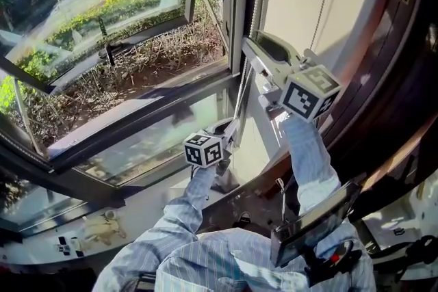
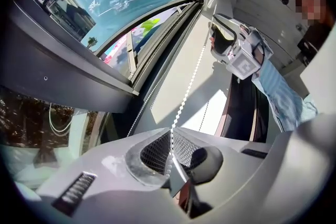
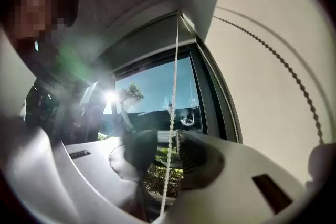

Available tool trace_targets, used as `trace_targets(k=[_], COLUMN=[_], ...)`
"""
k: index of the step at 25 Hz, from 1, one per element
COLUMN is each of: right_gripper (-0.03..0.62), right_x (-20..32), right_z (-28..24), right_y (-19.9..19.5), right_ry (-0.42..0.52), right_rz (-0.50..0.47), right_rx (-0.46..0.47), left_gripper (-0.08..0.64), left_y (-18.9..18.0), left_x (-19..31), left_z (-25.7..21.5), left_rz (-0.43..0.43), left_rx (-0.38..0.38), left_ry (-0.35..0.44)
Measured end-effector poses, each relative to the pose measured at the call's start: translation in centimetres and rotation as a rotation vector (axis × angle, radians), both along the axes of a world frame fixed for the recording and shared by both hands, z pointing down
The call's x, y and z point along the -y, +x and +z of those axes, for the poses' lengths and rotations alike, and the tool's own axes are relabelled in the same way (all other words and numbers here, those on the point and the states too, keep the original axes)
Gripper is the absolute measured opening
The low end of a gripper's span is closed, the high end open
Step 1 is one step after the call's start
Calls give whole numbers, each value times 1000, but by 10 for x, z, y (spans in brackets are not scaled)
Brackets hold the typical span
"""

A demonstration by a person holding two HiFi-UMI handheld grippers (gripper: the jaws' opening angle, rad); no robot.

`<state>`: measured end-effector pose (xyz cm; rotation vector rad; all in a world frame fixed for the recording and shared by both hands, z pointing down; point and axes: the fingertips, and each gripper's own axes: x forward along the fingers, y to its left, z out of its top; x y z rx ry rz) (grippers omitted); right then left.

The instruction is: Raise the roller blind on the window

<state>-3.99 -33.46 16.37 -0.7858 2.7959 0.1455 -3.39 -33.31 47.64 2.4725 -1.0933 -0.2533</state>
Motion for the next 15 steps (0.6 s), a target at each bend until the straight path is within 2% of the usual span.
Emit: trace_targets(k=[4,5,6,10,15], right_gripper=[99,32,17,14,12], right_x=[11,14,16,22,25], right_z=[-19,-18,-17,-18,6], right_y=[-5,-4,-2,17,21], right_ry=[-1,-16,-29,21,17], right_rz=[24,38,47,118,178], right_rx=[21,36,60,153,113], left_gripper=[14,12,14,14,14], left_y=[0,0,0,4,10], left_x=[1,0,-2,0,1], left_z=[-1,0,1,0,25], left_rz=[-4,-4,-5,-2,9], left_rx=[-9,-14,-18,-29,-12], left_ry=[7,3,0,3,-62])
